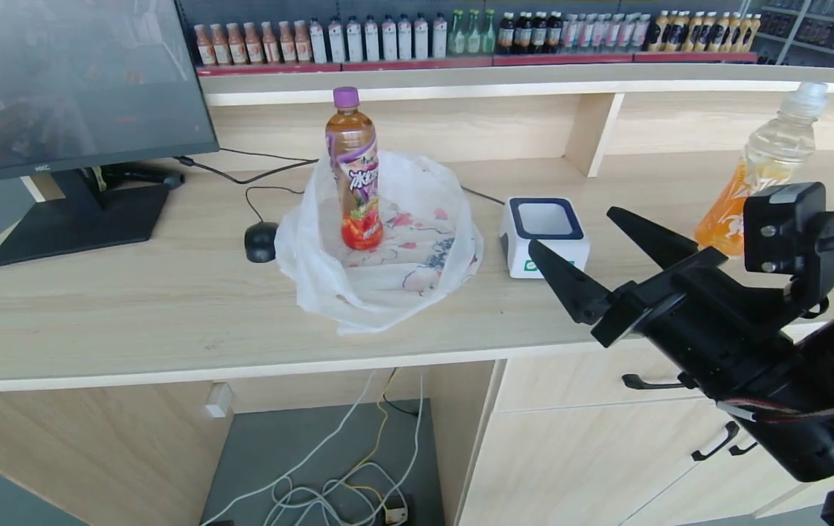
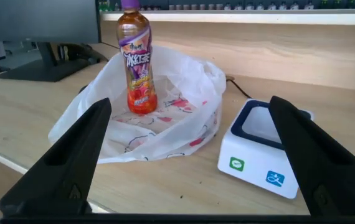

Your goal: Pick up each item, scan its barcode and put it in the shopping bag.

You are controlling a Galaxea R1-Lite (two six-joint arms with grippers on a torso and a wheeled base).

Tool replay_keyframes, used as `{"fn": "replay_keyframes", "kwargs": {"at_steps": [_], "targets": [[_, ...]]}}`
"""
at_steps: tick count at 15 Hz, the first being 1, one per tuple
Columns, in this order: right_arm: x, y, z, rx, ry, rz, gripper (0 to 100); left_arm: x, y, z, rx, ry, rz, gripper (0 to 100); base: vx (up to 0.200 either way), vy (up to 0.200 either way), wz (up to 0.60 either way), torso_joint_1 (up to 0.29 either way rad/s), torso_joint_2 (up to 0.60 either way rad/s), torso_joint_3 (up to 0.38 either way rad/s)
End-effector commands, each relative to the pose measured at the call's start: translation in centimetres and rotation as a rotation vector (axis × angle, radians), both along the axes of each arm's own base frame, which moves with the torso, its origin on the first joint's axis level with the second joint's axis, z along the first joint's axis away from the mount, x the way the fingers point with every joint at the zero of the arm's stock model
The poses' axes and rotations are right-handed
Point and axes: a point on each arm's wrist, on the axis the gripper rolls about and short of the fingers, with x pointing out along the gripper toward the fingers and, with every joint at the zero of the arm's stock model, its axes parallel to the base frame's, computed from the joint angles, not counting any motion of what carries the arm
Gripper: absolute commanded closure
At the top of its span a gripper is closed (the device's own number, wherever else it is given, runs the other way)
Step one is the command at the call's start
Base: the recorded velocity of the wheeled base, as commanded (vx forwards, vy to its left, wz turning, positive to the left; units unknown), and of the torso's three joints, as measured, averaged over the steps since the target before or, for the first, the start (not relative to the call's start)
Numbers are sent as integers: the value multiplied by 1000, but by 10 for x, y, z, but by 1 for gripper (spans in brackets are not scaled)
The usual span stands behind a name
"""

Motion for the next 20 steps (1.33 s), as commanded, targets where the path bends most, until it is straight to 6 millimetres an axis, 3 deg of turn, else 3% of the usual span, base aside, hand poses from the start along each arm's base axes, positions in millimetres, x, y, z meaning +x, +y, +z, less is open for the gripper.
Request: {"fn": "replay_keyframes", "kwargs": {"at_steps": [1, 9, 13, 17, 20], "targets": [[9, 7, 2, 7, -10, -1, 0, 0, 0, 0, 0, 0, 0, 0, 0, -200, 0, 2, 2, 2], [10, 7, 2, 10, -9, -5, 0, 0, 0, 0, -2, 0, 0, 0, 0, -200, 0, 5, 3, 2], [20, -6, 4, 14, -16, -66, 0, 0, 0, 0, -2, 0, 0, 0, 0, -200, 0, 1, 5, 4], [22, -15, -10, -17, 35, -97, 0, 0, 0, 0, 1, 0, 0, 0, 0, -200, 0, 2, 4, 2], [26, -12, -15, -28, 50, -96, 0, 0, 0, 0, 4, 2, 0, 0, 0, 0, 0, 0, 0, 0]]}}
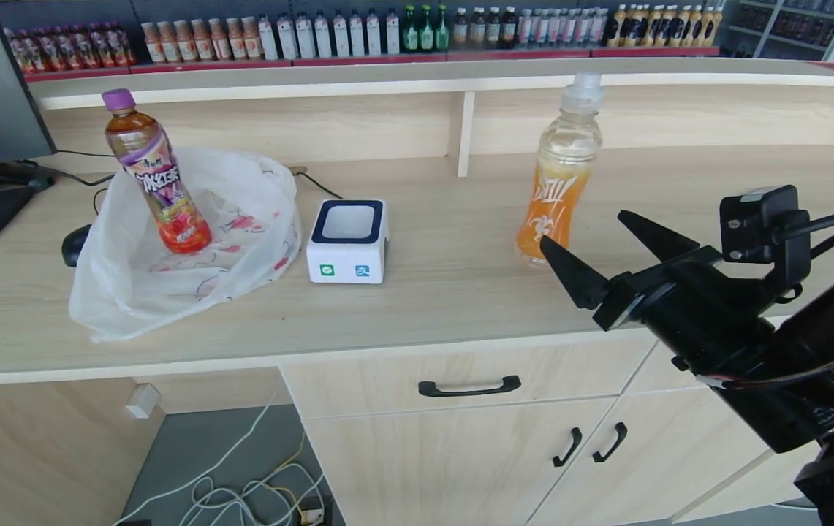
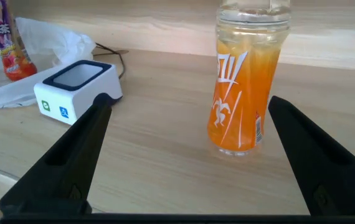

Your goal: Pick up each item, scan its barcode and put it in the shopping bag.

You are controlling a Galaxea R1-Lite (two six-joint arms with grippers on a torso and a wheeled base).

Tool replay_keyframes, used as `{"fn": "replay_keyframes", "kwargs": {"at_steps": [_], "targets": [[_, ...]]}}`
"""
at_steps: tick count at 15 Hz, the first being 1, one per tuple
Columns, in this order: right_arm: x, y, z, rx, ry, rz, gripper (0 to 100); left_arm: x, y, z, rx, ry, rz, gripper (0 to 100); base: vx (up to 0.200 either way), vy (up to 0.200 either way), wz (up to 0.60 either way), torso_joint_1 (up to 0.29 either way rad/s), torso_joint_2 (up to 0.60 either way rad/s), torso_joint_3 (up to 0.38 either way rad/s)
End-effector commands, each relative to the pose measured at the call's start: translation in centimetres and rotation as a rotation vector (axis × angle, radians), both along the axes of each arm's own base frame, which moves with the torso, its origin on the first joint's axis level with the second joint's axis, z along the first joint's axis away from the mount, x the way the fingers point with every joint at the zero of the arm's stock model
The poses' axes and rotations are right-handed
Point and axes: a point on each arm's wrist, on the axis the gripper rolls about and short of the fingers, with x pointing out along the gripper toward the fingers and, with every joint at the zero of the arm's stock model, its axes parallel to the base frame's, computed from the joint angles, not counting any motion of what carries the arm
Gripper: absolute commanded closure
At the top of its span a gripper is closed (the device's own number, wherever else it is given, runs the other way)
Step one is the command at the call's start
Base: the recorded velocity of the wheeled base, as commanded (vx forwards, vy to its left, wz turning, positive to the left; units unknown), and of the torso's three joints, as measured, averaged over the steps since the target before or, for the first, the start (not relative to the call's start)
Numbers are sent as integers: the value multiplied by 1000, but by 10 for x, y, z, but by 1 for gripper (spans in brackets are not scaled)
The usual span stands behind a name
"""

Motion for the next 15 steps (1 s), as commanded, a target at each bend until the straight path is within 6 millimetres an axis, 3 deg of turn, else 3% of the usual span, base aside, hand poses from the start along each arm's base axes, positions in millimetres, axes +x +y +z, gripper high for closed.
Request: {"fn": "replay_keyframes", "kwargs": {"at_steps": [1, 8, 13, 15], "targets": [[4, 2, -7, -14, 24, -2, 0, 0, 0, 0, 1, 1, 0, 0, 0, 0, 0, 0, 0, 0], [10, 7, -15, -62, 38, -9, 0, 0, 0, 0, 1, 1, 0, 0, 0, 0, 0, 0, 0, 0], [55, 19, -12, -36, 2, -49, 0, 0, 0, 0, 1, 1, 0, 0, 0, 0, 0, 0, 0, 0], [58, 20, -14, -43, 5, -52, 0, 0, 0, 0, 1, 0, 0, 0, 0, 0, 0, 0, 0, 0]]}}
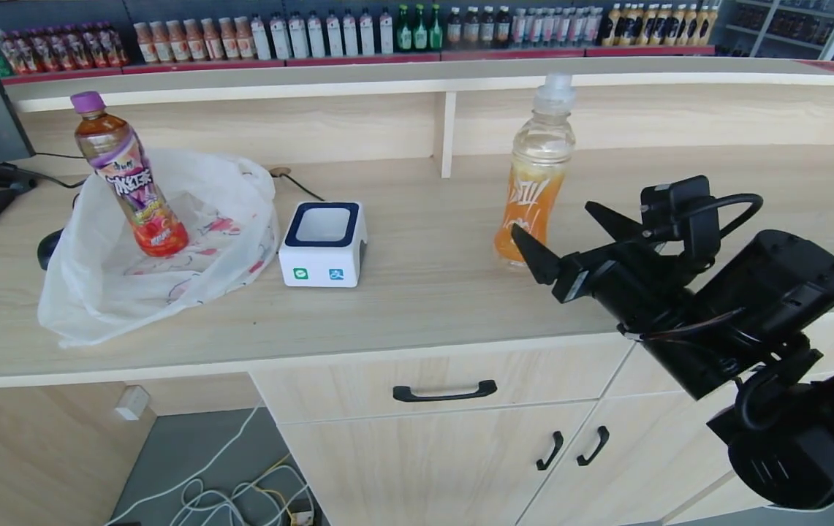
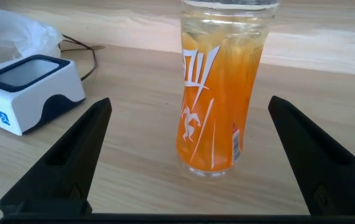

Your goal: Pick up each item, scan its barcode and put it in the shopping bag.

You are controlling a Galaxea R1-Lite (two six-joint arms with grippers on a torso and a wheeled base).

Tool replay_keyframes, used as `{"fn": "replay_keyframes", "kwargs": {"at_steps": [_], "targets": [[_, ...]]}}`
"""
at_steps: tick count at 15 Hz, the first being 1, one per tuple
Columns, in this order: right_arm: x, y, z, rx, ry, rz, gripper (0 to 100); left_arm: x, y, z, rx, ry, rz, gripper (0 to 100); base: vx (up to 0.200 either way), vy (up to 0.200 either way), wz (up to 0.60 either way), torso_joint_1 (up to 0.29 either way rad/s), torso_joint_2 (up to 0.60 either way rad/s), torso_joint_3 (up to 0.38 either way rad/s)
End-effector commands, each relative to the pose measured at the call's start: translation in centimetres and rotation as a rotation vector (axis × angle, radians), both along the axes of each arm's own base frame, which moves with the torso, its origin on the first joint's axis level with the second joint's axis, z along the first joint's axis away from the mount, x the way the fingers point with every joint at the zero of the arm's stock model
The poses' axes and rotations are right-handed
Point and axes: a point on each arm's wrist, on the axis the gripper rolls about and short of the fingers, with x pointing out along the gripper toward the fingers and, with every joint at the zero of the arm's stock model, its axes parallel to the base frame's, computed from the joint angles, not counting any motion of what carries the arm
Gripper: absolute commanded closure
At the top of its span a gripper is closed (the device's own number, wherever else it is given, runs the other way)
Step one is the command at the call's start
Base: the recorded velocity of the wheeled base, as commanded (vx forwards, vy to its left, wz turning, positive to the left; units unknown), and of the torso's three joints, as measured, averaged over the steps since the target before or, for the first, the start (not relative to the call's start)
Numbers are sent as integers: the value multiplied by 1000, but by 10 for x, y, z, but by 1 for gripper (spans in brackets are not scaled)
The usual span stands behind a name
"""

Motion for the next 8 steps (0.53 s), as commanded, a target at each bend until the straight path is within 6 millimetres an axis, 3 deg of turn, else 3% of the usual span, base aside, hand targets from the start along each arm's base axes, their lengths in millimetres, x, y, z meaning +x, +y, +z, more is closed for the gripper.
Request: {"fn": "replay_keyframes", "kwargs": {"at_steps": [1, 5, 8], "targets": [[9, 3, -10, -17, 23, -7, 0, 0, 0, 0, 0, 2, 0, 0, 0, 0, 0, 0, 0, 0], [23, 0, -9, -21, 33, -31, 0, 0, 0, 0, 0, 1, 0, 0, 0, 0, 0, 0, 0, 0], [42, 5, 17, -14, 24, -43, 0, 0, 0, 0, 0, 1, 0, 0, 0, 0, 0, 0, 0, 0]]}}
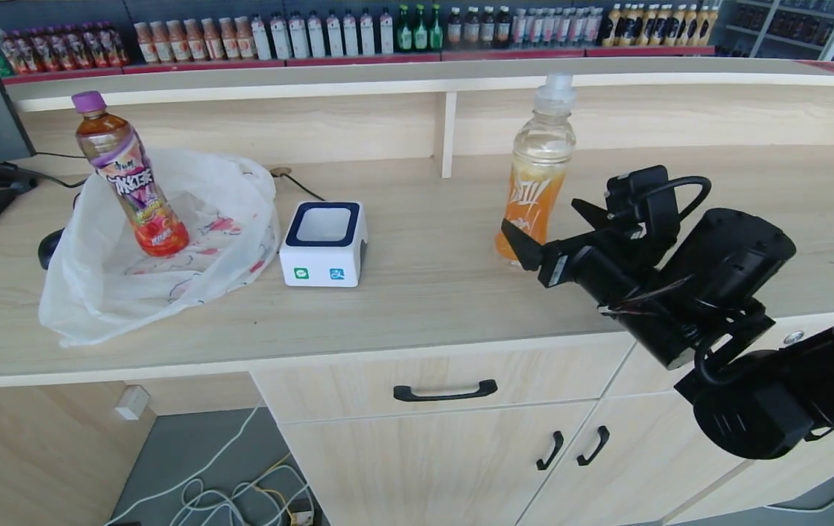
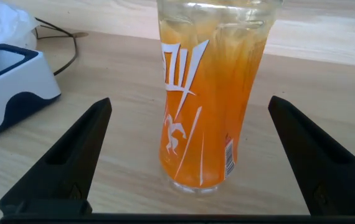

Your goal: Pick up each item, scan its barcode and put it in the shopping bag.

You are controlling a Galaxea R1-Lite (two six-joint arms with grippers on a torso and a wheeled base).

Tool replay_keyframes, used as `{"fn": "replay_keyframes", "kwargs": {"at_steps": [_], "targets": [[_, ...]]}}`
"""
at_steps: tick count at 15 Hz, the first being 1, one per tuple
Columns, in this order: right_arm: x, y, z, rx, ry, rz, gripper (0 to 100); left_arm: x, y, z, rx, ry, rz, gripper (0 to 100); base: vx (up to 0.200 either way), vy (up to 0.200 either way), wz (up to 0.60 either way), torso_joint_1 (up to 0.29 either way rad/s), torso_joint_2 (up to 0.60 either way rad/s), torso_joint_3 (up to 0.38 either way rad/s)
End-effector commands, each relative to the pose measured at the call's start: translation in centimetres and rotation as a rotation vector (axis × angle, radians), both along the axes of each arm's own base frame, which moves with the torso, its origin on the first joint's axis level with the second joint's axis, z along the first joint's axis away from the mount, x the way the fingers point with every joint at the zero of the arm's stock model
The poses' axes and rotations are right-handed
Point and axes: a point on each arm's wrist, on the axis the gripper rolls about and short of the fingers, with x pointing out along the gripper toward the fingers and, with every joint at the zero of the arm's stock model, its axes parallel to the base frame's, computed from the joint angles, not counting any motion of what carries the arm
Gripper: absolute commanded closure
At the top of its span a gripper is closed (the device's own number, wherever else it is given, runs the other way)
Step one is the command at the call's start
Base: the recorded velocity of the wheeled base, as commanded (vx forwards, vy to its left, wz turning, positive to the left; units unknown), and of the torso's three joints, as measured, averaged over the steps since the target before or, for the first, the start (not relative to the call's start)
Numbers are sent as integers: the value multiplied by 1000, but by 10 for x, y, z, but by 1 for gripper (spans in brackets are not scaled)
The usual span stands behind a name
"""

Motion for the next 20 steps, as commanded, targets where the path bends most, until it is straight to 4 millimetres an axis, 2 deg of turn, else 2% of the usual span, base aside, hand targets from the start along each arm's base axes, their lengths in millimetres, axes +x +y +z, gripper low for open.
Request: {"fn": "replay_keyframes", "kwargs": {"at_steps": [1, 5, 10, 16, 20], "targets": [[14, 3, 18, 12, -23, -12, 0, 0, 0, 0, 0, -1, 0, 0, 0, 0, 0, 0, 0, 0], [26, 0, 12, 3, -4, -30, 0, 0, 0, 0, 0, 2, 0, 0, 0, 0, 0, 0, 0, 0], [39, 7, 20, 13, -23, -32, 0, 0, 0, 0, 0, 1, 0, 0, 0, 0, 0, 0, 0, 0], [43, 10, 17, 15, 3, -84, 0, 0, 0, 0, 0, -1, 0, 0, 0, 0, 0, 0, 0, 0], [59, 17, 21, 37, -31, -95, 0, 0, 0, 0, 0, 2, 0, 0, 0, 0, 0, 0, 0, 0]]}}
